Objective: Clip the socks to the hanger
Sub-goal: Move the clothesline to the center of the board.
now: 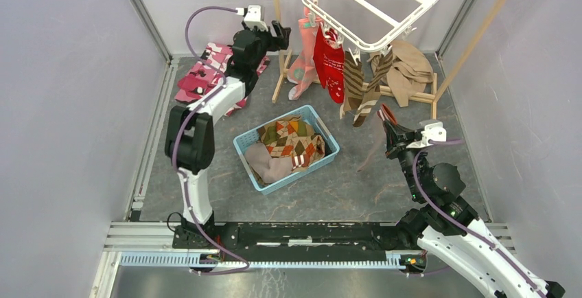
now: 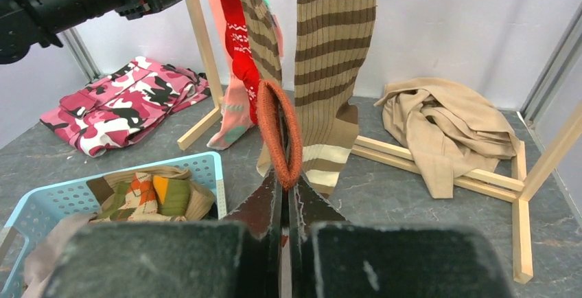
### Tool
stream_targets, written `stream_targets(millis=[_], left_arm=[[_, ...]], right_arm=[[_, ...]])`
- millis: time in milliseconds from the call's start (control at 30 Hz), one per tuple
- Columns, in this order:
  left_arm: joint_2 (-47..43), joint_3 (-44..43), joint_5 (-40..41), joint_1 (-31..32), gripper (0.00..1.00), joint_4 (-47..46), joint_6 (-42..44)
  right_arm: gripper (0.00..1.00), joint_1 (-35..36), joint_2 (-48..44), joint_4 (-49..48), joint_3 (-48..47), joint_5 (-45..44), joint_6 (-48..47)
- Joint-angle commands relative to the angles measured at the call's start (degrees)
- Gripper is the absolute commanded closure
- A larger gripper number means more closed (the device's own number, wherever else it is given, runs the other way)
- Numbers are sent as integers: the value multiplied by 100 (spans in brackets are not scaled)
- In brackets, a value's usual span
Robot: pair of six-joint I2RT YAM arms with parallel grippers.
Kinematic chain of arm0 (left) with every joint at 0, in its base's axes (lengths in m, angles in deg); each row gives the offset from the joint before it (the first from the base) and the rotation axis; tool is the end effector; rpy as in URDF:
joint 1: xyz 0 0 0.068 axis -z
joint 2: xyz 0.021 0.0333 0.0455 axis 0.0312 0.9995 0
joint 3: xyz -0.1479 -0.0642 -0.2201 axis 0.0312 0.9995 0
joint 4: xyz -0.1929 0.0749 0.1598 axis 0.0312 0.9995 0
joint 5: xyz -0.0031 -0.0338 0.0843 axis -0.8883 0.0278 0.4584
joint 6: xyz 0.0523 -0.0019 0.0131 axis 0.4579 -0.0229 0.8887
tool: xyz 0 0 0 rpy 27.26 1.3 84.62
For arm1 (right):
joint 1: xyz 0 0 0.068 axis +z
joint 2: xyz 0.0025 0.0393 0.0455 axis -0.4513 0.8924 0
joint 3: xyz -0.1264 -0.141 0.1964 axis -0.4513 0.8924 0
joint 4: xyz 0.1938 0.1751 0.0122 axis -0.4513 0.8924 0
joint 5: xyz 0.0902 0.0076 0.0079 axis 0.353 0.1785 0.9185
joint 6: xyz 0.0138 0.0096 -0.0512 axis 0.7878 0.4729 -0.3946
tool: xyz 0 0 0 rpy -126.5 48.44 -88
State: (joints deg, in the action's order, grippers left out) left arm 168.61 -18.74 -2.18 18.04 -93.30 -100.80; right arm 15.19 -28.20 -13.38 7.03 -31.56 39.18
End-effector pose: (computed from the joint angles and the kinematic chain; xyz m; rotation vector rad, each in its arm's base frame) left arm 0.4486 -0.1633 0.3295 0.1064 1.4814 -0.5221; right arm 0.0896 0.0584 0.3262 -0.0790 1.4019 0.3069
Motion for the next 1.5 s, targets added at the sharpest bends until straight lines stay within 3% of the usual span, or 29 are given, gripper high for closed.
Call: stream_targets(millis=[0,133,367,433,533,733,900,1267,1333,1467], left_arm=[[533,-1011,462,-10,22,-3,561],[976,-1510,671,-6,29,86,795],[1014,-1564,465,-6,83,-40,1163],[780,-1288,501,-18,92,-190,1392],[360,-909,497,-172,98,-226,1633],[-493,26,-201,-1014,98,-281,1026],[-936,520,-307,-1631,98,-140,939],[-957,477,-181,-2931,95,237,667],[-916,412,-240,-3019,92,232,508],[-869,282,-328,-3067,71,296,67]], right_arm=[[100,31,41,96,-136,-310,99],[100,30,23,90,-99,-327,92],[100,37,64,91,-79,-381,48],[100,31,60,93,-70,-380,39],[100,37,49,90,-28,-390,39],[100,27,16,90,27,-338,75],[100,36,72,38,44,-229,75],[100,35,215,-128,26,24,2],[100,30,240,-172,20,114,-33],[100,29,384,-232,-54,298,-142]])
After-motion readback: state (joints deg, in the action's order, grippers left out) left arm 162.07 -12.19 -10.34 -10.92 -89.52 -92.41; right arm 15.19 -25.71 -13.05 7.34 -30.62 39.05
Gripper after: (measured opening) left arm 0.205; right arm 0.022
